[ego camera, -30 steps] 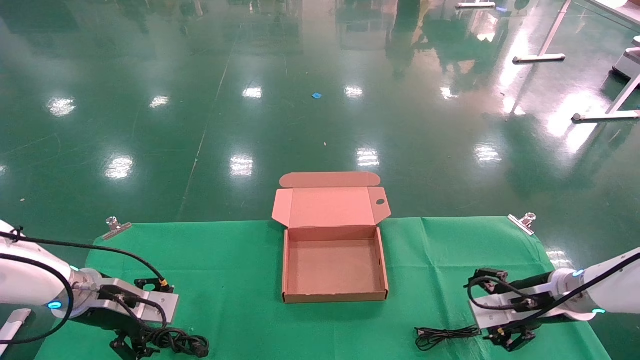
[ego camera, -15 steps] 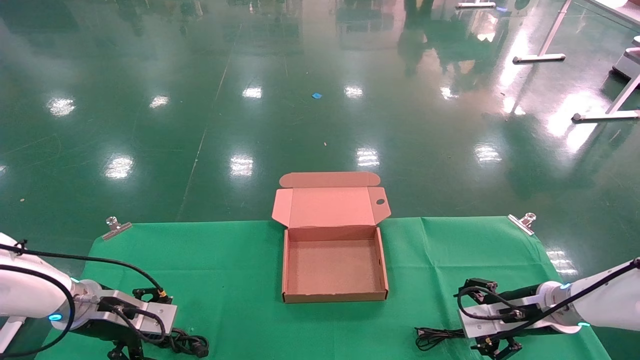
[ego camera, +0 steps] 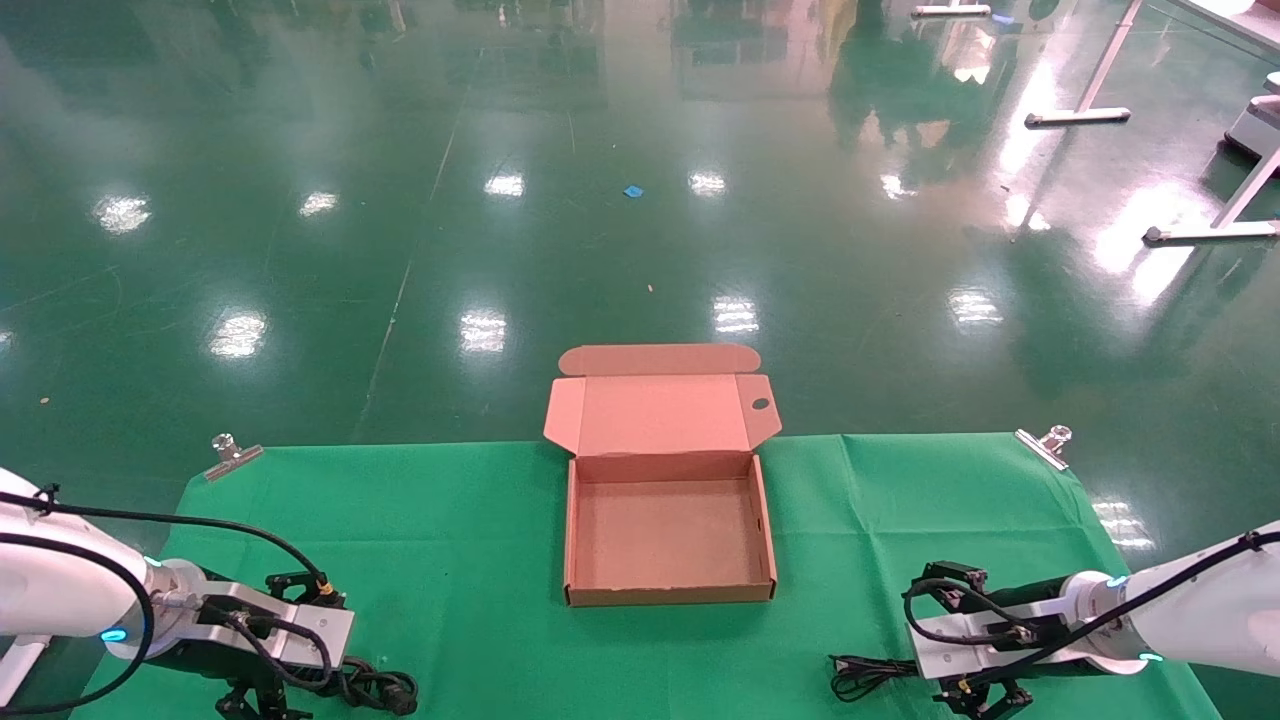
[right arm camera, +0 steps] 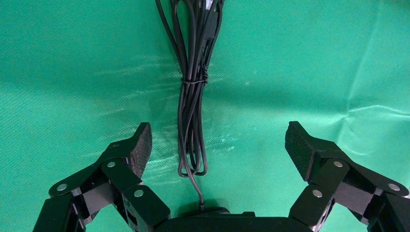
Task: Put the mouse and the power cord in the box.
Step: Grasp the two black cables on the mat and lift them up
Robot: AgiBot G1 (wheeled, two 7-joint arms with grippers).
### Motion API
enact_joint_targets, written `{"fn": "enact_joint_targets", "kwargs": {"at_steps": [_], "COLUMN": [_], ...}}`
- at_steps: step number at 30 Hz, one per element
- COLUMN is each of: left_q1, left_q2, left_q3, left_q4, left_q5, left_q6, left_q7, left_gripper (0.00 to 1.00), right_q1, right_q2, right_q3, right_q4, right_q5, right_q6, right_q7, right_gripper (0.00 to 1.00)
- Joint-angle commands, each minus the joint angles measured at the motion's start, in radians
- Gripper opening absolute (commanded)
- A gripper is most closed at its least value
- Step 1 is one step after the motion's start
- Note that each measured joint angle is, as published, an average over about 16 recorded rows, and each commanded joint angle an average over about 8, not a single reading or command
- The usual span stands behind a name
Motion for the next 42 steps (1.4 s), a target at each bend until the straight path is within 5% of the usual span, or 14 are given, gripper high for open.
{"fn": "enact_joint_targets", "kwargs": {"at_steps": [1,42], "left_q1": [0.001,-0.003], "left_q2": [0.001,-0.005], "left_q3": [0.0,-0.005], "left_q4": [0.001,0.003], "left_q5": [0.0,-0.006], "left_q6": [-0.004,0.015], "left_q7": [0.004,-0.006], "left_gripper": [0.0,0.0], "right_q1": [-0.002,0.001], "right_q2": [-0.002,0.003], "right_q3": [0.001,0.0], "right_q4": [-0.003,0.001], "right_q5": [0.001,0.0], "right_q6": [0.004,-0.002], "right_q7": [0.001,0.0], "right_gripper": [0.0,0.0]}}
